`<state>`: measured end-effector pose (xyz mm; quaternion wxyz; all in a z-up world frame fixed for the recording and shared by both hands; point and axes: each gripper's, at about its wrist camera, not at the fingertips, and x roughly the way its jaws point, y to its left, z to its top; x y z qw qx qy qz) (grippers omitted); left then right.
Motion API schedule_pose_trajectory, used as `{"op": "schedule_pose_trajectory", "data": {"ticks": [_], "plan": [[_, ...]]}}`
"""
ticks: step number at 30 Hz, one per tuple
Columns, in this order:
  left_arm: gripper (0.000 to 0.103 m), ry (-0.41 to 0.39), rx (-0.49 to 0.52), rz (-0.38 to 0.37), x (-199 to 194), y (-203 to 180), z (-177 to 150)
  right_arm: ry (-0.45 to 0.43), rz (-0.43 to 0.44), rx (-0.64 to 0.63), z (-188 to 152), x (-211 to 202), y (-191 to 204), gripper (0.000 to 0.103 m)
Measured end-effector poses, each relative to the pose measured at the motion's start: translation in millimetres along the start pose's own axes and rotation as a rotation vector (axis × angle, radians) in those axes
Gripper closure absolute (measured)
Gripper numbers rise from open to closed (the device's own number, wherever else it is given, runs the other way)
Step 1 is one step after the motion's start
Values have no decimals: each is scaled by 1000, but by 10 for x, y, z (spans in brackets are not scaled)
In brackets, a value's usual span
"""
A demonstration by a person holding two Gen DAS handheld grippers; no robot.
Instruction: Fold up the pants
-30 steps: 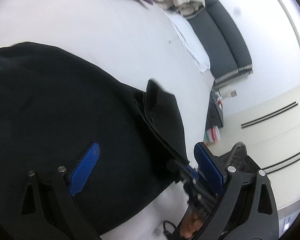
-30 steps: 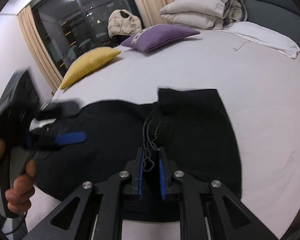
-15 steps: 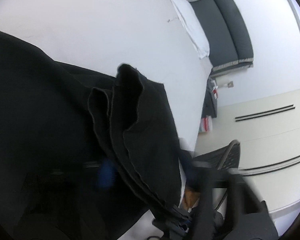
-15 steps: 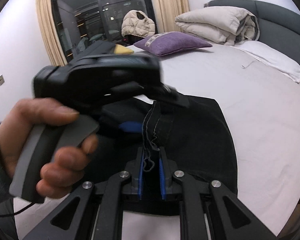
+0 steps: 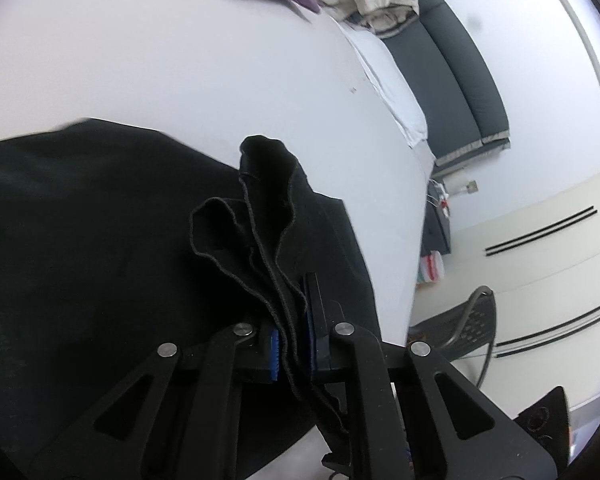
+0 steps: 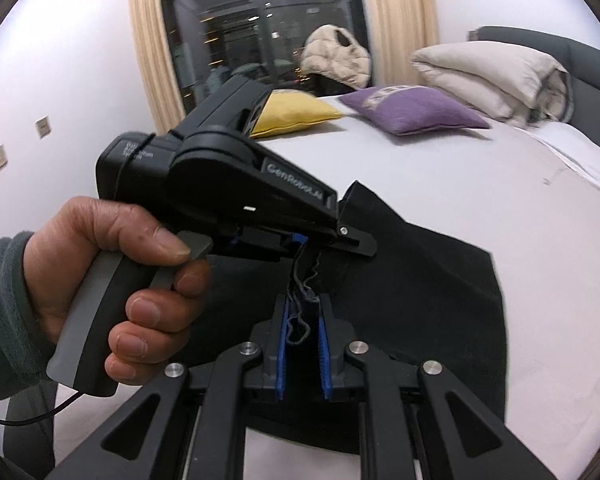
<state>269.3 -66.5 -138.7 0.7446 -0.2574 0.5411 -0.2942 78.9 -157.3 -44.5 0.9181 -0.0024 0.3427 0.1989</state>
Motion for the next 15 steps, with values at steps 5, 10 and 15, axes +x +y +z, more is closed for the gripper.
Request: {"op": "schedule_pose_trajectory", "data": {"ticks": [5,10,15], "plan": [[95,-25,-28,44,-317,357,-61,31,44,-44,27,177,350,88],[95,-43,-69,69,-555,712,-84,57,78,-52,4,385,592,88],[93,-17,-102,97,-445,1074,-126,211,104,-19,-156,891,666,84]]}}
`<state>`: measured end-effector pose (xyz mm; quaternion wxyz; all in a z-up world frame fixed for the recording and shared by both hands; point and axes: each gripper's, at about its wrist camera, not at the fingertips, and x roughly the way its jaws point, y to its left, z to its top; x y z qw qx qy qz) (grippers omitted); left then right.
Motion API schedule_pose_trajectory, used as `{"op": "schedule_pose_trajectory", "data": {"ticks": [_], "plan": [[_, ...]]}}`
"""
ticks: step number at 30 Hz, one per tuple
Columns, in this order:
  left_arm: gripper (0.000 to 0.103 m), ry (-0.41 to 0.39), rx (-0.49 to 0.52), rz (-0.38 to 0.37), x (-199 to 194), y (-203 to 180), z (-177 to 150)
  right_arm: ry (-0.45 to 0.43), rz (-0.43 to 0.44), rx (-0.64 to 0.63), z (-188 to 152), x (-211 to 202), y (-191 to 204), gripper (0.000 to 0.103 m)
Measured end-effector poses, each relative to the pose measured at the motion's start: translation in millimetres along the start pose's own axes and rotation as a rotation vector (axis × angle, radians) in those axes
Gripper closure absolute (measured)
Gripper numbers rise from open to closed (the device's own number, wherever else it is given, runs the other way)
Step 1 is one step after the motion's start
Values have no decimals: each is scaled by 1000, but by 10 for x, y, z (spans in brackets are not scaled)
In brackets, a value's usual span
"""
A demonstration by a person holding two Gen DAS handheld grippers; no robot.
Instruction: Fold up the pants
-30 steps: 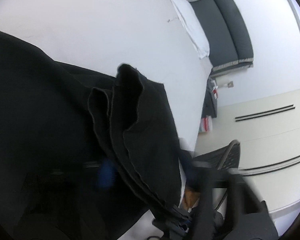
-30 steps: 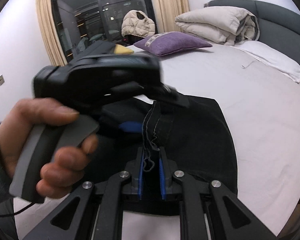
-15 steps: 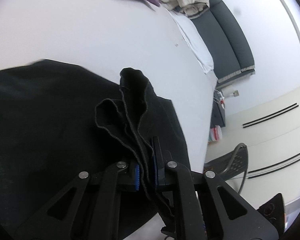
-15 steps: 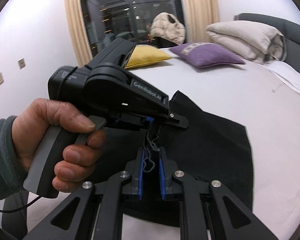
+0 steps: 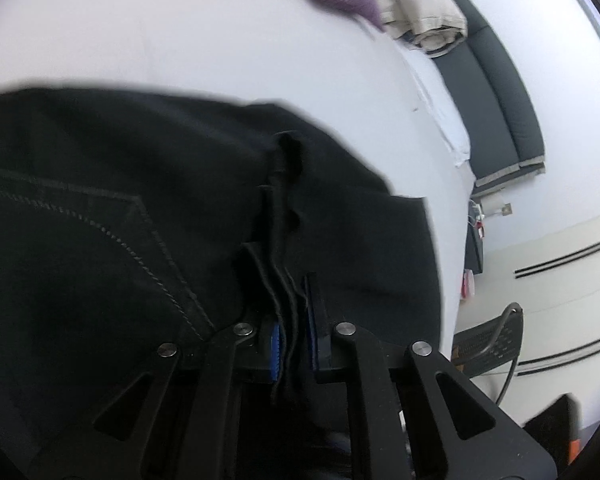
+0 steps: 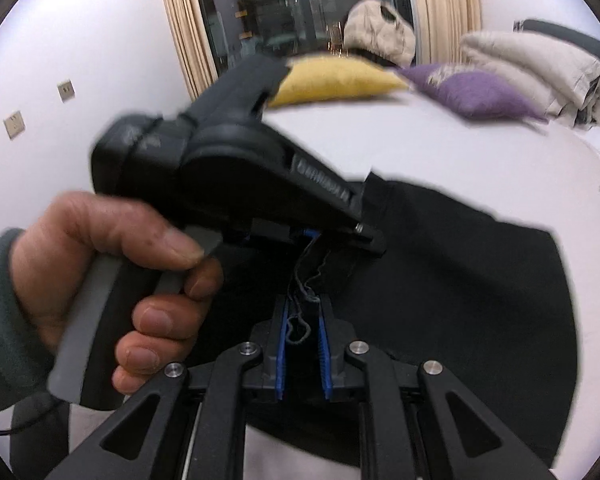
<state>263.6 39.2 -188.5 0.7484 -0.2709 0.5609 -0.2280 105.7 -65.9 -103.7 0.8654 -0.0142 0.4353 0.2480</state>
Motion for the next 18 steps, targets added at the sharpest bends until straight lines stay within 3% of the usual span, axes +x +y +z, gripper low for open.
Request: {"op": "schedule_pose_trajectory", "data": {"ticks": [1,3,4,5,7,9,10,12,13,14,16,18], "plan": [[93,1,-8,-7,41,0,-22,34,5,18,-23,60,-6,83],[92,-14,1,-5,-26,-6,-69,20,44,59,-35,-60,-69,83],[90,-23,15,16,-72,-19,-120,7,79,82,-39,-179,-127,78],[89,-45,39,53,-154,-90,-136,-2,116,102,-47,-308,-200,66],[77,-95,71,105,-340,-169,-168,-40,175,144,-75,-575,-380,59],[65,-179,76,149,-600,-230,-215,-92,188,199,-83,-828,-658,59],[52,-209,83,148,-674,-295,-238,-113,188,239,-67,-909,-822,59],[50,-250,136,99,-770,-510,-313,-155,215,349,-21,-986,-1228,59],[50,-242,156,71,-755,-589,-336,-173,230,407,8,-988,-1371,59],[50,-215,201,5,-660,-763,-395,-195,278,474,1,-960,-1566,59],[49,-157,251,-40,-424,-942,-490,-182,395,588,-66,-763,-1850,59],[49,-77,254,-6,-120,-918,-588,-91,320,656,-209,-482,-2016,59]]}}
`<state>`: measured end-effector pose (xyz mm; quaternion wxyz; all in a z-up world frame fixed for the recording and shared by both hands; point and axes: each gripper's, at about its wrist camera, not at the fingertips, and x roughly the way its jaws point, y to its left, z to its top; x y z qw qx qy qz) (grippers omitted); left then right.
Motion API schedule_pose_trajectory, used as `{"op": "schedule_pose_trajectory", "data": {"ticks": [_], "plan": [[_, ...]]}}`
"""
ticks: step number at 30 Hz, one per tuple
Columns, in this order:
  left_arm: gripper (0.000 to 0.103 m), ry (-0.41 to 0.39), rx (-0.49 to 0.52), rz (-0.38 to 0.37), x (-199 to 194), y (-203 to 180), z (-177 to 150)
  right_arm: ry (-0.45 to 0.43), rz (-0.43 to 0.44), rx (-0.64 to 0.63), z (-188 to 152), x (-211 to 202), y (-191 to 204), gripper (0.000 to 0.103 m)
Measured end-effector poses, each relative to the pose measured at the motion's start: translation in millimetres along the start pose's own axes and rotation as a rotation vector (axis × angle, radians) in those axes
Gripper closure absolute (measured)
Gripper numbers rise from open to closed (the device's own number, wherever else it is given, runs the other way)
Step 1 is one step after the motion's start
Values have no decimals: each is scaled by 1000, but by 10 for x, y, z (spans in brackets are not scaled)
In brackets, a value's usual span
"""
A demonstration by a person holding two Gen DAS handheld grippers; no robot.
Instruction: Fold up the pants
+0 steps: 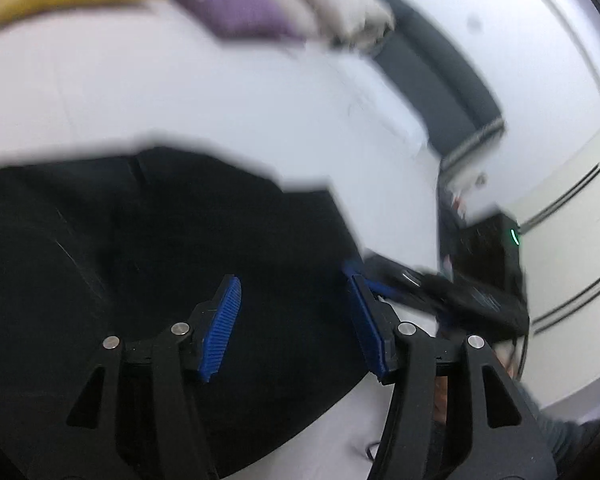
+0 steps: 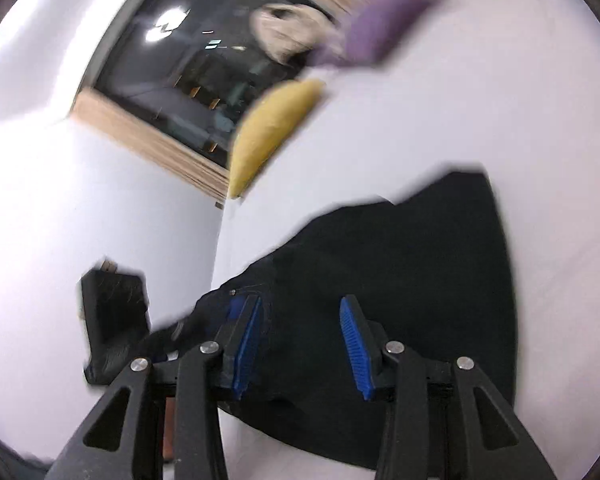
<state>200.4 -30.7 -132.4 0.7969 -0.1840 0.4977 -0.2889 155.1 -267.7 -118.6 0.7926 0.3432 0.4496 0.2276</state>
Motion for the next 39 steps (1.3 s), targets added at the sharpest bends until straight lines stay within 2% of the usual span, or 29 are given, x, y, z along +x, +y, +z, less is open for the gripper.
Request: {"op": "schedule_pose_trajectory", "data": {"ticks": [1,2,3,4,6,7,9,11,12,14,15,16,17,19,20,22,24,26,28,29,30,31,32,33,34,35,36,38,39], "plan": [[50,40,-2,26,129,43,-78,38,-52,15,-21,99,-171,61],[50,82,-18,59,257,141,-220,55,-68,39,-55,136,-347,84],[51,73,-15,49,250,177,-303,48,-68,62,-83,92,-452,95],[50,55,-2,40,204,173,-374,42,-70,95,-86,15,-538,100],[50,37,10,47,64,189,-483,-5,-85,133,-40,-209,-609,97],[50,31,9,49,78,154,-494,-16,-85,135,-20,-258,-587,91],[50,24,5,43,28,179,-507,-36,-15,115,47,-299,-419,80],[50,24,0,43,26,170,-505,-29,48,46,182,-192,-146,62],[50,24,-1,49,39,162,-509,-19,68,11,227,-103,-31,56],[50,19,-5,49,26,193,-551,23,90,-36,326,160,106,34],[50,15,-10,43,37,196,-561,49,68,-37,375,335,77,32],[50,8,-18,32,126,210,-524,77,22,-23,441,467,-42,36],[50,4,-31,20,131,245,-540,93,-11,12,517,568,-186,62],[50,-3,-60,14,98,264,-535,44,-53,114,640,432,-375,88],[50,-11,-62,22,66,252,-534,-9,-80,147,658,271,-416,83],[50,-34,-57,29,29,209,-554,-62,-142,107,635,30,-311,72],[49,-35,-51,31,62,214,-595,-57,-22,70,517,-113,-130,72],[49,-41,-61,24,64,285,-636,-15,102,25,255,-150,64,51],[49,-56,-74,5,40,295,-656,19,109,12,-47,-103,46,42],[49,-59,-75,1,-1,292,-667,54,80,31,-219,-24,-68,40],[49,-64,-74,-7,-25,302,-684,70,45,48,-367,44,-254,48],[49,-70,-73,-13,-56,311,-704,34,26,33,-415,-19,-329,86],[49,-75,-74,-12,-94,306,-711,21,-29,62,-440,-105,-435,103],[49,-93,-80,-2,-184,293,-740,21,-23,123,-413,-182,-476,103],[49,-115,-83,2,-281,278,-768,17,-44,152,-389,-257,-464,97],[49,-147,-86,-3,-415,266,-801,-1,-85,142,-377,-371,-363,75],[49,-194,-87,-7,-612,260,-873,-35,-82,105,-388,-525,-271,64],[37,-286,-104,15,-979,304,-1034,-103,40,22,-390,-693,36,41],[30,-354,-137,26,-1226,380,-1158,-102,92,-4,-389,-707,145,36]]}}
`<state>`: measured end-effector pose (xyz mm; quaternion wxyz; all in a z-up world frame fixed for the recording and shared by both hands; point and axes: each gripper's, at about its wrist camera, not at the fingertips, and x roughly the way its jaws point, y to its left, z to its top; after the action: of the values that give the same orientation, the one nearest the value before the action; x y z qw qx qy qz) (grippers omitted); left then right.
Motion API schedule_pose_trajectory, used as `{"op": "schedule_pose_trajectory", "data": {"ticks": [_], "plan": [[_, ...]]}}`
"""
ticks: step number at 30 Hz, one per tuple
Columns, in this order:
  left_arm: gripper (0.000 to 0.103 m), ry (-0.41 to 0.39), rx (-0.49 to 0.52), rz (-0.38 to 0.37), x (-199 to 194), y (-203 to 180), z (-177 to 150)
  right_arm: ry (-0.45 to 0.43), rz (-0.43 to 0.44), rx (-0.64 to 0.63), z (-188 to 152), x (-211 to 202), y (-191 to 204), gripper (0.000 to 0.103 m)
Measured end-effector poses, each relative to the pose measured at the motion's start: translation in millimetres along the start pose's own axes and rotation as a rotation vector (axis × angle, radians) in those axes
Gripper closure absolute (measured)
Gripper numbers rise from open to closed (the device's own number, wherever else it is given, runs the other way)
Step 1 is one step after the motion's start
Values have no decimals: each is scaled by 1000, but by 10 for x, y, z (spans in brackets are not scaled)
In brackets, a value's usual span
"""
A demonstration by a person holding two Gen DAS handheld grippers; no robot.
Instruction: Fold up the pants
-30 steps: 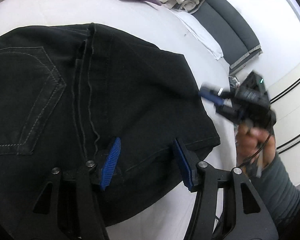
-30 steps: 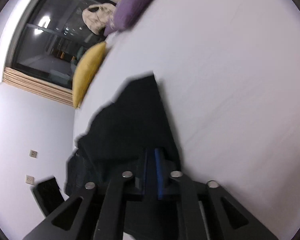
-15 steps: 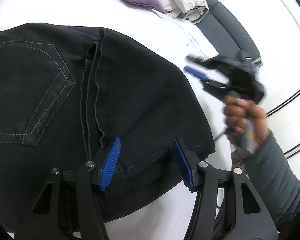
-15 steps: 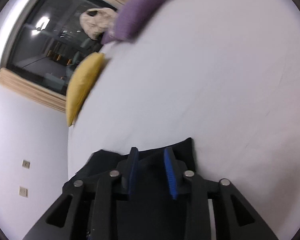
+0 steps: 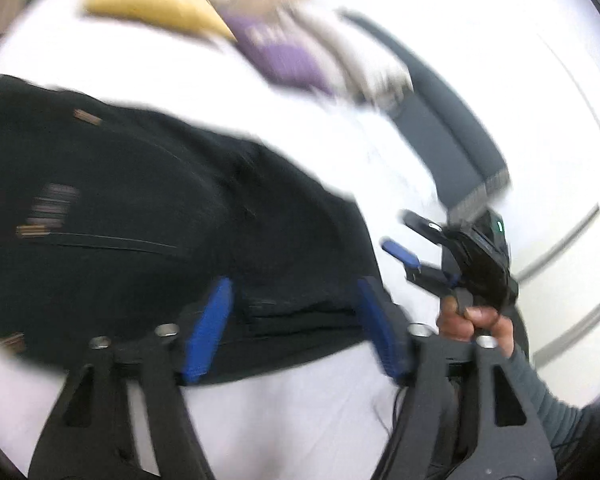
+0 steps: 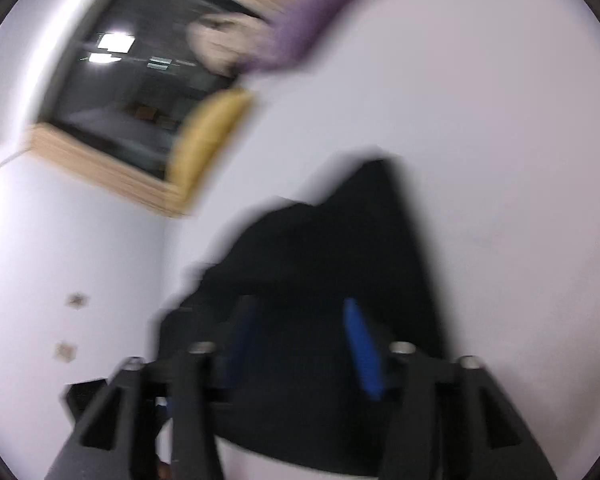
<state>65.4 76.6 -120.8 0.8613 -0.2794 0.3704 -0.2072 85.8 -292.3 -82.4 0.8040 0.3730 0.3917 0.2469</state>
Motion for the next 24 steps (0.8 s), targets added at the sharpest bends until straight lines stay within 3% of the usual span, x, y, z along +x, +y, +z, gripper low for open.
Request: {"op": "schedule_pose_trajectory", "data": {"ticks": [2,5,8,11,13,17,23,24], "plan": [[24,-121,-86,41,-481,251,-38,47,69,-33,-60,108,237,33],[14,-234,-193,130,-931,629,-104,97,89,-43,-167,379,428,33],[13,-282,-362,188,-1200,1128,-177,146,94,-10,-288,535,520,33],[13,-271,-504,146,-1200,1500,-266,164,90,-44,-388,514,664,33],[13,-271,-557,104,-1148,1668,-258,169,86,-49,-227,608,671,33],[13,-271,-600,63,-1000,1860,-227,171,80,-62,-246,787,842,33],[16,-341,-684,-43,-919,2021,-150,178,84,-64,-303,982,944,33],[26,-333,-683,-54,-898,2043,-117,182,82,-67,-308,1004,946,33]]}}
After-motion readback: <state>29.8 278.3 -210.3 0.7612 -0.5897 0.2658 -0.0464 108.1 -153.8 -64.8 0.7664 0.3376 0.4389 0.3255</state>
